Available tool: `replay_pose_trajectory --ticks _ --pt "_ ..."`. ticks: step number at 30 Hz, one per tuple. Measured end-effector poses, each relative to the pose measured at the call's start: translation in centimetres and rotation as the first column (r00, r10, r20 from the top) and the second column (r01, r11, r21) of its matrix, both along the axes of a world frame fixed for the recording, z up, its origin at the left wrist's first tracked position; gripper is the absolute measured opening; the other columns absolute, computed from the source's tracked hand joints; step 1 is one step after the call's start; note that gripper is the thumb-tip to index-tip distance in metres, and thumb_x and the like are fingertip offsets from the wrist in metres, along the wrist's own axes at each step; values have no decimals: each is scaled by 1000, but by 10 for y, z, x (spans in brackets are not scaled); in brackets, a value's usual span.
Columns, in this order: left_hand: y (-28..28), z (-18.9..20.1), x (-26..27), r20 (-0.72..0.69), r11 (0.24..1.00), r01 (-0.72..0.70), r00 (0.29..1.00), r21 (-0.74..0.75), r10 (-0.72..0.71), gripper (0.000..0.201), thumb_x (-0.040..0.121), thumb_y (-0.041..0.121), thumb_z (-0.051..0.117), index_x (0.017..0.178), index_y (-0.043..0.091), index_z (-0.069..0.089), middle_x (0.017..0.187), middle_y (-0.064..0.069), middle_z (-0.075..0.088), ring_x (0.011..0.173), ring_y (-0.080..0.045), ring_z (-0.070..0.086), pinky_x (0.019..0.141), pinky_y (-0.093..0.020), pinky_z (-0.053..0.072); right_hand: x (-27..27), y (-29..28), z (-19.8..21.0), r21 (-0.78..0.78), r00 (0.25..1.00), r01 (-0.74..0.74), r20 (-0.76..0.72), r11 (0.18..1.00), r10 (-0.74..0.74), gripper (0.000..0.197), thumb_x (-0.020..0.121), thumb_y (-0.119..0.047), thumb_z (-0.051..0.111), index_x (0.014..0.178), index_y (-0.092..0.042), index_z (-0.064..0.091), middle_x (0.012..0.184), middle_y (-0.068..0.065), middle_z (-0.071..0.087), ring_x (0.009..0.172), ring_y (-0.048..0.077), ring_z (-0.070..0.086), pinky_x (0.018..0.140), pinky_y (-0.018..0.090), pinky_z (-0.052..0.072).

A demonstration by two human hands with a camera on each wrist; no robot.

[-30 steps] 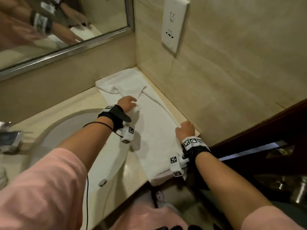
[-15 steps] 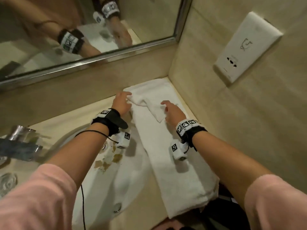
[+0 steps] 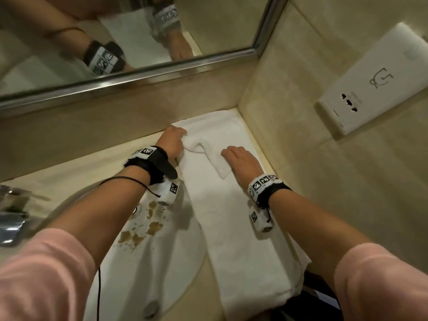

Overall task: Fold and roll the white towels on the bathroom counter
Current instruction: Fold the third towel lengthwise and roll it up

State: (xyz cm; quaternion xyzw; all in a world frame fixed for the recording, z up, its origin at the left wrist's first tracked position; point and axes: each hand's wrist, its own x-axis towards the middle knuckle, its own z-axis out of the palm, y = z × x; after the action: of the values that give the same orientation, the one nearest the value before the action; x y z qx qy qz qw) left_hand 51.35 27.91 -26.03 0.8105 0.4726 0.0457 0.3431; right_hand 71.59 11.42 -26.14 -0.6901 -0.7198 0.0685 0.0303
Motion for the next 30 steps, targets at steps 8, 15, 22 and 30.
replay_pose_trajectory --ticks 8,15,22,30 --pt "1 10 2 -26 998 -52 998 33 53 34 91 6 51 125 3 57 123 -22 49 120 -32 44 99 -29 34 23 19 13 123 974 153 -189 981 -128 24 89 -7 50 106 -13 64 97 1 64 95 21 54 82 30 41" --pt "9 17 -13 12 984 -174 985 -43 175 22 83 10 63 104 3 66 115 -18 49 105 -31 51 85 -27 36 35 78 19 -321 208 684 -775 655 -597 18 89 -11 42 95 -18 58 86 4 59 81 23 55 70 32 44" --pt "11 5 -17 137 953 -300 943 -45 303 21 93 24 57 94 4 63 102 -15 62 97 -31 56 78 -29 36 47 103 -2 -493 243 587 -649 642 -721 29 81 -6 44 81 -28 63 74 -8 55 60 12 47 53 26 38" --pt "6 -8 -13 178 944 -325 934 58 311 17 94 21 53 93 4 57 97 -16 61 89 -32 56 74 -34 40 40 95 -2 -266 449 414 -773 871 -449 15 74 -14 77 87 -19 72 73 -14 57 69 4 52 69 15 41"
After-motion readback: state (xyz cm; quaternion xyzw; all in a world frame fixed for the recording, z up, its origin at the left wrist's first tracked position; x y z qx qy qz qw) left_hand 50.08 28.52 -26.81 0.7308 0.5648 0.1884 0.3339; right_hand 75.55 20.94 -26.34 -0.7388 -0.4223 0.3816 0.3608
